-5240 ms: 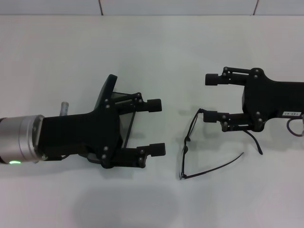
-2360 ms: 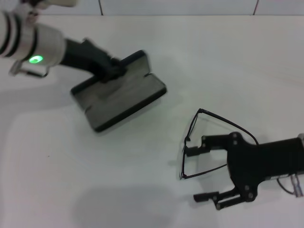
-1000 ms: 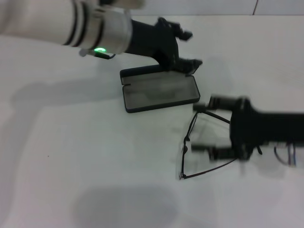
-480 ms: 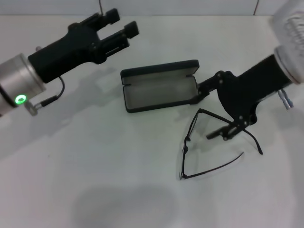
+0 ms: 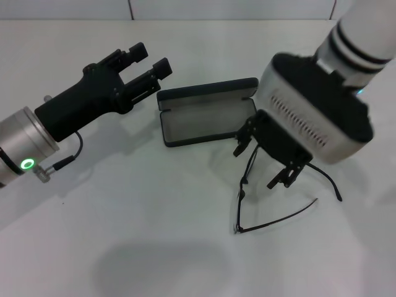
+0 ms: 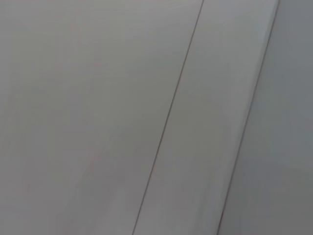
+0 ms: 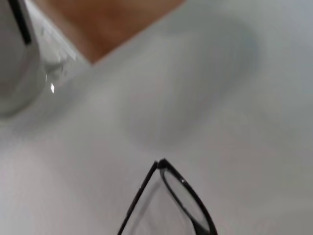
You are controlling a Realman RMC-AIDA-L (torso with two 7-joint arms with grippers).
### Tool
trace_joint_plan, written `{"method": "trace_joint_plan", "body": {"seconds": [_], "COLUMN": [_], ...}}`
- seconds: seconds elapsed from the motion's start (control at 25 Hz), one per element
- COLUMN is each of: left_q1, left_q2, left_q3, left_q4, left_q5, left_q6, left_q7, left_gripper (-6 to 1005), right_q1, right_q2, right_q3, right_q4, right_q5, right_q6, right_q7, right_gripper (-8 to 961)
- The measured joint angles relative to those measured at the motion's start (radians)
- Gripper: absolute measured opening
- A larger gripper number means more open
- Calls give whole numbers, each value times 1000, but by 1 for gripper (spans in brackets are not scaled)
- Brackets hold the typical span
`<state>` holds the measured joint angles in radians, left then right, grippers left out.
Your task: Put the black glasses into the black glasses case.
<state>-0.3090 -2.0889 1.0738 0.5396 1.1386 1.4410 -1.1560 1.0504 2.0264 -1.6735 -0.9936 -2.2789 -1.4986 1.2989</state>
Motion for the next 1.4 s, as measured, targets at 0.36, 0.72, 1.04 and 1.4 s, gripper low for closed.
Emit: {"method": "trace_joint_plan", "body": {"seconds": [0.36,0.72,1.04,1.4], "left_q1": [-13,-33,-40,-45], "left_q2": [-1,2,3,4], "left_q3": [0,0,0,0], "left_q4": [-49,-51,-52,-52], "left_q5": [-3,-5,-4,2], "left_q6": [1,-3,-5,-5], "left_q7": [48,49,50,51], "left_gripper": [727,729,729,728], "right_q1": [22,26,26,0], "right_q2": [1,1,1,1], "right_q3": [-248,-352,-381,-283], "right_q4": [19,44,64,66], "right_q5": [40,82,98,127], "right_q6": [191,264,296,222], "right_q7": [26,27,27,37], "right_gripper": [663,628,503,193]}}
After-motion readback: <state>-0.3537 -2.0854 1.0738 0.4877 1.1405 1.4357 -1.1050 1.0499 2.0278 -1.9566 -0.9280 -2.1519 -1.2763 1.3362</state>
